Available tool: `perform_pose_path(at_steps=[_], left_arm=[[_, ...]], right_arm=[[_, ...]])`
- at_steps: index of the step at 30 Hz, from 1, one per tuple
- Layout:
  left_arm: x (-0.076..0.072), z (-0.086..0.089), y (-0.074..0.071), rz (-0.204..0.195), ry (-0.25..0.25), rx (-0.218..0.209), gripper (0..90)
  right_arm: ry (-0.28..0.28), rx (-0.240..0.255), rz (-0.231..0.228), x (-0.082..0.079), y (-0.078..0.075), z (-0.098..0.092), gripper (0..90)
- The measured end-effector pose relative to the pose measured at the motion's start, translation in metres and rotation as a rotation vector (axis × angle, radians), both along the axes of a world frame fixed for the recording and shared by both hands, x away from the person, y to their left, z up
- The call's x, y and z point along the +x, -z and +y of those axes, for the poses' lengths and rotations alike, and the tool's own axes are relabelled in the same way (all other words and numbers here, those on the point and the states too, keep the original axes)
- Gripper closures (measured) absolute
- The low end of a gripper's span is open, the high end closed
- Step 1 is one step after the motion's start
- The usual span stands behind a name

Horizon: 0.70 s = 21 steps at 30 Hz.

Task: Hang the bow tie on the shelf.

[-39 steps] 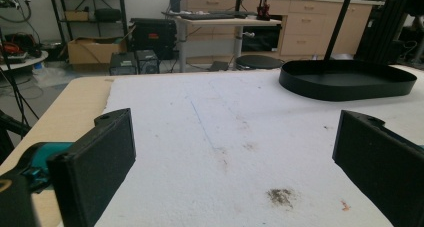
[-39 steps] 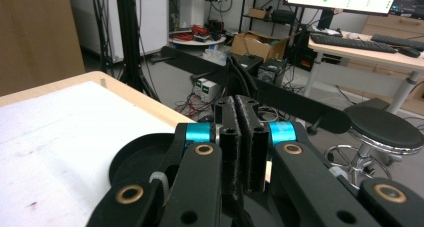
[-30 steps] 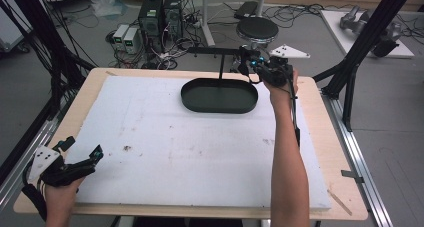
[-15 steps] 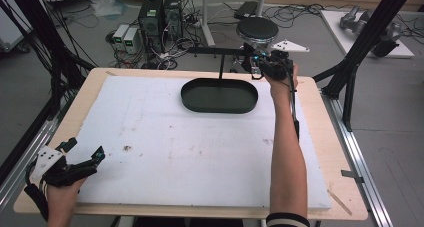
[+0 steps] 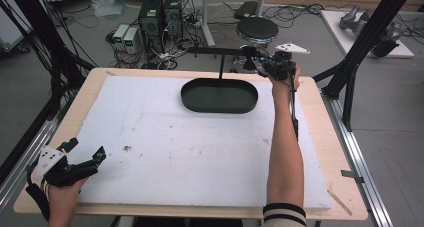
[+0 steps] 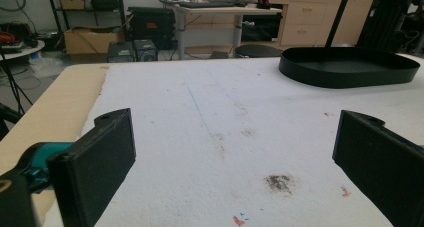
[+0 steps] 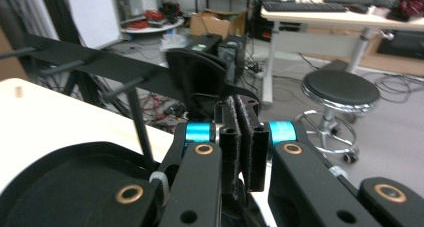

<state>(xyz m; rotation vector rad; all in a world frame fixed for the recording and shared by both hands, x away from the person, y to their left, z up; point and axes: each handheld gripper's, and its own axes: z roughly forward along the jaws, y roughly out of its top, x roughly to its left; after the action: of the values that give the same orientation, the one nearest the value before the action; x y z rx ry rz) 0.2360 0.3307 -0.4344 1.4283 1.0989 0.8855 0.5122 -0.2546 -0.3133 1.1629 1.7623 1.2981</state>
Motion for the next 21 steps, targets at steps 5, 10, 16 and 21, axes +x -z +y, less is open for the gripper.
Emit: perform_pose_path(at_steps=[5,10,16,21], left_arm=[[0.0,0.001,0.0,-0.001,-0.003,-0.002,3.9],[0.0,0.0,0.0,-0.002,0.001,-0.001,3.9],[-0.001,-0.001,-0.002,-0.01,0.008,-0.009,3.9],[-0.003,-0.004,-0.005,-0.02,0.017,-0.012,4.0]], right_arm=[[0.049,0.003,0.019,0.004,0.006,0.0,71.7],[0.078,0.048,0.016,-0.003,0.004,-0.003,38.2],[0.028,0.097,0.019,-0.019,-0.01,-0.011,17.2],[-0.032,0.146,-0.018,-0.044,-0.032,-0.017,11.9]])
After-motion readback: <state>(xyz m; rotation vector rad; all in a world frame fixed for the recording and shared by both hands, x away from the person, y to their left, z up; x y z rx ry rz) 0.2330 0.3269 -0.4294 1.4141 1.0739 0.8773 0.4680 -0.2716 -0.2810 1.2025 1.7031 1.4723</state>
